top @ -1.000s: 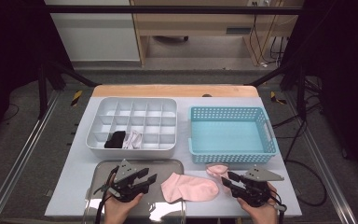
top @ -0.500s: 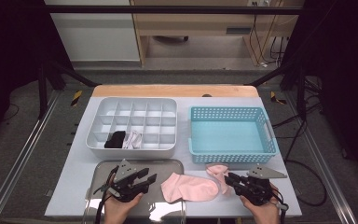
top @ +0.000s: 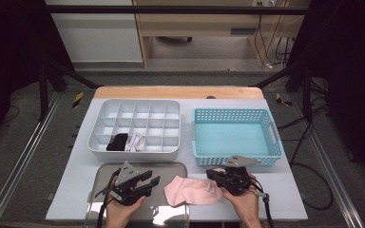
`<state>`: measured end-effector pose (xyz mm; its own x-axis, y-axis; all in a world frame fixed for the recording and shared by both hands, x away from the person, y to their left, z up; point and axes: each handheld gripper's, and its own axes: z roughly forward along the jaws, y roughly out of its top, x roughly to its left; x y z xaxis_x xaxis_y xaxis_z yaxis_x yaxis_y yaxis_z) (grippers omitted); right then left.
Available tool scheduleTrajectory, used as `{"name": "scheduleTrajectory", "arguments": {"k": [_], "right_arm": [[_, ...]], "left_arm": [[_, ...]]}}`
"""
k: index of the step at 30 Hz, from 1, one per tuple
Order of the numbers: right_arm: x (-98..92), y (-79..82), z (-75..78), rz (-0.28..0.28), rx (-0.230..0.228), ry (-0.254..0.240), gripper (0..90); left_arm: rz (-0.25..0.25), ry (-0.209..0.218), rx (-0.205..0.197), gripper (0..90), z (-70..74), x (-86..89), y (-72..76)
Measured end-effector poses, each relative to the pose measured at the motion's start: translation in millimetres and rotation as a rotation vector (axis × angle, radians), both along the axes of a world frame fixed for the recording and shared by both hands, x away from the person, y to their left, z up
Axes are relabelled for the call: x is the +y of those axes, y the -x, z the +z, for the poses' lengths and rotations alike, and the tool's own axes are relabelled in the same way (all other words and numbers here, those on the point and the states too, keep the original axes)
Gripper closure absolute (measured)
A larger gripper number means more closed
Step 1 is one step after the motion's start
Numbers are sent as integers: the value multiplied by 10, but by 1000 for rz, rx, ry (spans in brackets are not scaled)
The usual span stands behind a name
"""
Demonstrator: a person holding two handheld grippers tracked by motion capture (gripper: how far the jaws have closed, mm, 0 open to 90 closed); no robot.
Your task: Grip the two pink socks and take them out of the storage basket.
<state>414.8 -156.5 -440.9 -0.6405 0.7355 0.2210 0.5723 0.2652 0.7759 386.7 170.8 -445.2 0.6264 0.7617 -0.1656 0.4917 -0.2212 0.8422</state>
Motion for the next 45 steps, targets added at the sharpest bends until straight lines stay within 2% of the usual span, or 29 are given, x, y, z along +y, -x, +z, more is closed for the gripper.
{"name": "scheduleTrajectory", "arguments": {"k": [4,7,9,11,12,15,16,19,22,25,27,30,31,32,35,36,37,39,43,45], "right_arm": [[144,-142,-156,-5,31,40,830],[145,-121,-154,-1,9,43,772],[99,-67,-87,-4,-31,32,729],[26,-10,-22,-2,-67,32,688],[-11,18,0,-4,-87,42,673],[-137,92,12,-19,-109,34,601],[-221,144,-17,-29,-127,49,576],[-299,204,-52,-30,-120,57,566],[-379,289,-104,-40,-134,81,537],[-429,336,-127,-66,-147,47,504],[-430,350,-138,-63,-158,43,503],[-416,373,-154,-34,-165,53,535],[-416,388,-159,-45,-174,64,535],[-429,405,-168,-50,-148,50,541],[-445,431,-186,-57,-149,36,546],[-448,458,-204,-54,-131,21,599],[-448,458,-204,-54,-131,21,599],[-443,474,-229,-44,-99,31,656],[-433,482,-296,-35,-53,51,706],[-437,478,-315,-33,-34,41,763]], "left_arm": [[-6,5,4,623,0,14,-11],[-3,-14,-9,687,6,19,-14],[10,-20,-15,703,14,11,-15],[20,-62,-35,707,29,3,-15],[15,-53,-54,713,31,2,-13],[10,-54,-68,740,58,-5,-7],[0,-37,-64,736,76,-17,-5],[-17,-48,-74,726,94,-46,-4],[-41,-47,-83,723,116,-137,-5],[-49,-39,-107,727,156,-236,-5],[-47,-34,-119,722,176,-280,-14],[-51,-25,-112,721,175,-312,-47],[-53,-20,-105,716,170,-322,-57],[-55,-14,-97,706,162,-340,-72],[-59,-7,-94,699,160,-360,-75],[-59,-7,-97,697,159,-370,-74],[-63,-7,-96,697,157,-376,-73],[-65,-6,-96,696,155,-381,-66],[-58,-4,-86,679,130,-361,-44],[-53,-3,-82,672,112,-340,-39]]}}
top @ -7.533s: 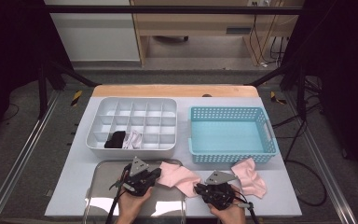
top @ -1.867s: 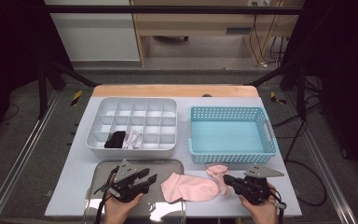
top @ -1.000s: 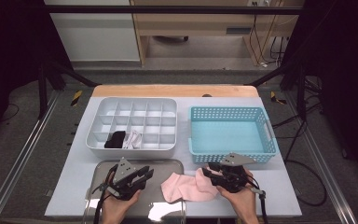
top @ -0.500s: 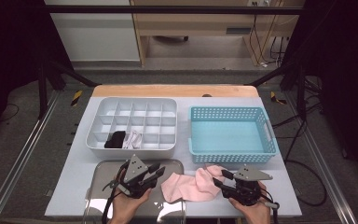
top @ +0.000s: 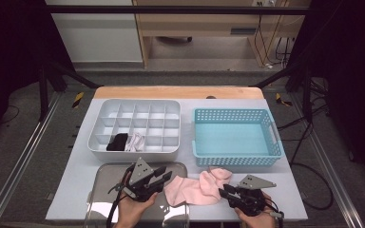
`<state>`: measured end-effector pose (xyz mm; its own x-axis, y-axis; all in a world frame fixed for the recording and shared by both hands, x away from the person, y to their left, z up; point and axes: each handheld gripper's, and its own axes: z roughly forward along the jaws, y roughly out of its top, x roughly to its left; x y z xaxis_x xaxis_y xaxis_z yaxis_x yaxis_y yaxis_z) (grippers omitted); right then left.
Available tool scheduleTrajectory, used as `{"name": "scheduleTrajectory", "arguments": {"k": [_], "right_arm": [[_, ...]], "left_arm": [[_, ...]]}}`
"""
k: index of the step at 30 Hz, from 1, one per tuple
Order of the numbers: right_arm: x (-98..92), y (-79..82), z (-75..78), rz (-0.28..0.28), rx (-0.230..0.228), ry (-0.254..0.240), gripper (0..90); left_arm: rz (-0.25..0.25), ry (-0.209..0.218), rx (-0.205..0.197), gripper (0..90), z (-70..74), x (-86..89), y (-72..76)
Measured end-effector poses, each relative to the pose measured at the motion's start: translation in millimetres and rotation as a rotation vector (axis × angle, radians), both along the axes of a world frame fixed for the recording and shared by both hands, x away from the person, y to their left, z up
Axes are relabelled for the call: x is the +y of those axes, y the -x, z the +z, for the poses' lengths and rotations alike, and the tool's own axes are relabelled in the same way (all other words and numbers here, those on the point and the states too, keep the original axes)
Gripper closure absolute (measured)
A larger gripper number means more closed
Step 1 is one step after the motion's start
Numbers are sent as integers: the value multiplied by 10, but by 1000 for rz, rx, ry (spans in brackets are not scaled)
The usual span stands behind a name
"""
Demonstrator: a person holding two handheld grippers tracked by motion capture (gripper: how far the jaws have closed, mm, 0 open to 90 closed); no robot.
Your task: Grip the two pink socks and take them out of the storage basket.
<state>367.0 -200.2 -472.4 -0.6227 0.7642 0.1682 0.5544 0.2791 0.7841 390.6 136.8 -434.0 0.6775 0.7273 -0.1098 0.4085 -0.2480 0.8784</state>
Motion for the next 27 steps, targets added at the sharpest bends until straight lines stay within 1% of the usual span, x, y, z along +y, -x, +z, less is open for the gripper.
{"name": "scheduleTrajectory", "arguments": {"k": [2,3,4,6,8,9,10,12,14,15,16,17,18,19,20,21,24,25,27], "right_arm": [[-5,-1,-5,7,20,-4,844],[-6,-3,-6,10,23,-4,872],[-6,1,1,10,31,-10,881],[-22,-8,20,21,26,-20,891],[-44,-5,62,17,22,-32,894],[-67,9,118,18,4,-55,895],[-67,9,118,18,4,-55,895],[-80,20,191,17,-17,-70,895],[-73,5,271,32,-28,-76,895],[-56,-13,308,38,-32,-79,895],[4,-66,369,50,-21,-68,895],[41,-102,388,63,-16,-61,896],[41,-102,388,63,-16,-61,896],[124,-177,408,78,3,-47,896],[124,-177,408,78,3,-47,896],[163,-217,410,80,16,-45,896],[253,-331,423,80,31,-60,896],[292,-398,440,66,36,-75,896],[306,-428,446,58,38,-82,896]], "left_arm": [[8,-5,2,660,-12,26,-5],[13,3,7,660,-17,35,-4],[13,5,8,659,-19,45,-6],[11,9,8,659,-23,52,-3],[8,9,10,658,-26,52,4],[5,8,10,656,-29,52,8],[4,8,10,656,-32,49,12],[-1,5,12,652,-39,42,20],[-3,4,12,645,-42,39,28],[-6,2,12,641,-42,38,30],[-9,0,9,631,-41,37,32],[-10,0,7,624,-39,35,33],[-14,2,4,624,-37,32,32],[-20,1,-1,604,-35,26,31],[-23,1,-6,604,-36,17,31],[-27,-2,-9,591,-41,4,29],[-37,-9,-13,556,-68,-64,32],[-45,-14,-16,530,-76,-96,34],[-67,-32,-27,522,-94,-176,35]]}}
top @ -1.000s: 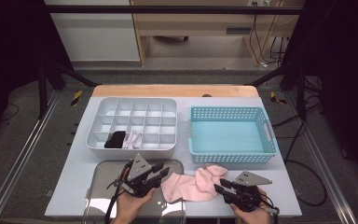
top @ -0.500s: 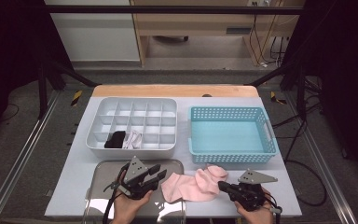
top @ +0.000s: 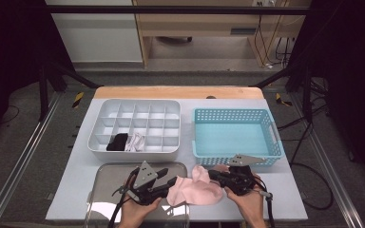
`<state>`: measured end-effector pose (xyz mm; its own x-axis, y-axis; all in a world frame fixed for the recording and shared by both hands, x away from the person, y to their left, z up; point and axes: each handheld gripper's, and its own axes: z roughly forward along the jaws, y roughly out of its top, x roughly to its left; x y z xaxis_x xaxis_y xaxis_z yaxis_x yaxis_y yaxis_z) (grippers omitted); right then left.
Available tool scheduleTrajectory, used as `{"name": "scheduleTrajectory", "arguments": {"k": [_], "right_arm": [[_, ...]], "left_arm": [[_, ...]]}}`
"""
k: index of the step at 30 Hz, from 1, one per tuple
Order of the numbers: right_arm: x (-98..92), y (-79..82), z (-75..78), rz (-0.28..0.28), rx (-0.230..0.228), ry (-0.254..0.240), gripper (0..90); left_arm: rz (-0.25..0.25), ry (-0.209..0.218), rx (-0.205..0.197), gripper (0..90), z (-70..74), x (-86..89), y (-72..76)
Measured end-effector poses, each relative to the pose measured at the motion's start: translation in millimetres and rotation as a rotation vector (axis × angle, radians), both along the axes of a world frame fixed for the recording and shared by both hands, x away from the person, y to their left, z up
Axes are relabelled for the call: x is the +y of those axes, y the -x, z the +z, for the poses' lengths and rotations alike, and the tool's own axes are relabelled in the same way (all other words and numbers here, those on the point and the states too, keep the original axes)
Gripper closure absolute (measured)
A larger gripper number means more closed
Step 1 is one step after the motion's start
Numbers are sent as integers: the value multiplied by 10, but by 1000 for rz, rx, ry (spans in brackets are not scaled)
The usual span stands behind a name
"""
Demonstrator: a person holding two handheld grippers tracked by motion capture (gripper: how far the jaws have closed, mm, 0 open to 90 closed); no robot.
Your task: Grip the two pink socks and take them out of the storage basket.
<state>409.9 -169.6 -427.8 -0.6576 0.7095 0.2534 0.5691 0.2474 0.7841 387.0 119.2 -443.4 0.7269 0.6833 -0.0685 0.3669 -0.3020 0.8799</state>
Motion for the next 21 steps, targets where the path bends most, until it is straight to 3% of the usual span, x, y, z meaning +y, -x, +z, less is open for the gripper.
{"name": "scheduleTrajectory", "arguments": {"k": [6,10,16,19,21], "right_arm": [[26,-109,11,-36,15,-45,894],[35,-123,0,-42,12,-48,893],[40,-132,5,-48,3,-57,892],[49,-134,-1,-49,-5,-59,893],[53,-135,-2,-50,-6,-63,893]], "left_arm": [[-46,-30,-4,480,-81,-245,-78],[-56,-66,-8,472,-130,-385,-142],[-90,-77,-12,466,-162,-532,-211],[-100,-86,-16,500,-190,-601,-227],[-95,-94,-20,569,-205,-636,-252]]}}
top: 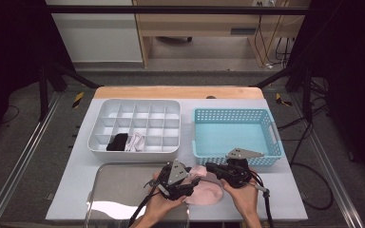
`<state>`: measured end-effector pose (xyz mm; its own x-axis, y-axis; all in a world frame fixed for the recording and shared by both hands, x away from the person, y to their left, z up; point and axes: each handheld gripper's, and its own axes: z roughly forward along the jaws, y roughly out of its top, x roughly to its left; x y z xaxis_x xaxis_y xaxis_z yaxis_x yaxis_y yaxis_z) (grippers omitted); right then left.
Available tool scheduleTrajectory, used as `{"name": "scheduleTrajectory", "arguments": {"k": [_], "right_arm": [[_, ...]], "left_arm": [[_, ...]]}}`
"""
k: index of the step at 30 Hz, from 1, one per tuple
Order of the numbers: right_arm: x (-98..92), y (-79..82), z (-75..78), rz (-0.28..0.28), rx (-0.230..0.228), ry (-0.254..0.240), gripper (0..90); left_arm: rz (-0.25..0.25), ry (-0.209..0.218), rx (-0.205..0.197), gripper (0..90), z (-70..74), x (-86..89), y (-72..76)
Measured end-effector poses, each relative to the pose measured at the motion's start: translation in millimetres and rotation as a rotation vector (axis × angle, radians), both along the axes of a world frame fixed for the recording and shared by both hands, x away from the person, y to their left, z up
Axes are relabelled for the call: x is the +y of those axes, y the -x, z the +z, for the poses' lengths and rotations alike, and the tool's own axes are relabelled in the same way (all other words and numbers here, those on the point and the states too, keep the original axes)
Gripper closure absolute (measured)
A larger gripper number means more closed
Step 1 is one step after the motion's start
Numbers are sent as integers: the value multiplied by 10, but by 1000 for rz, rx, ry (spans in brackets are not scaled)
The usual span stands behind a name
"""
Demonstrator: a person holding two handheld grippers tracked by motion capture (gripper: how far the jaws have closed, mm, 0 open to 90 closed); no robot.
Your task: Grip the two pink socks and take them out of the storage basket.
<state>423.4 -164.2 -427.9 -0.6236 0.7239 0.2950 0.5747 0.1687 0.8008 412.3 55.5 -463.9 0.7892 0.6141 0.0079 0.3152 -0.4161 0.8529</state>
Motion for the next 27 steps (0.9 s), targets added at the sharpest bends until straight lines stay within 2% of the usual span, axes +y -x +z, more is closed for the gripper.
{"name": "scheduleTrajectory", "arguments": {"k": [1,3,6,7,11,13,14,15,17,22,25,27], "right_arm": [[2,2,0,-1,-2,-1,893],[9,7,-1,-2,1,-3,893],[4,13,-2,4,-8,2,883],[0,19,2,4,-15,0,871],[-65,74,54,-3,-73,-3,778],[-169,146,68,-24,-115,-1,701],[-169,146,68,-24,-115,-1,701],[-247,202,37,-30,-135,4,652],[-279,231,8,-33,-138,12,636],[-381,342,-212,-45,-135,60,543],[-434,336,-318,-87,-125,105,547],[-447,325,-330,-95,-123,109,551]], "left_arm": [[2,-4,0,569,-4,-15,-15],[5,-10,0,667,-9,-32,-44],[0,23,45,838,-7,-21,-80],[2,30,61,850,-2,-10,-81],[1,62,110,858,34,60,-72],[9,80,119,859,76,122,-56],[9,80,119,859,76,122,-56],[15,92,128,859,100,162,-47],[18,97,134,859,109,179,-45],[25,116,147,859,159,213,-14],[17,120,151,859,193,245,41],[14,119,152,859,196,258,60]]}}
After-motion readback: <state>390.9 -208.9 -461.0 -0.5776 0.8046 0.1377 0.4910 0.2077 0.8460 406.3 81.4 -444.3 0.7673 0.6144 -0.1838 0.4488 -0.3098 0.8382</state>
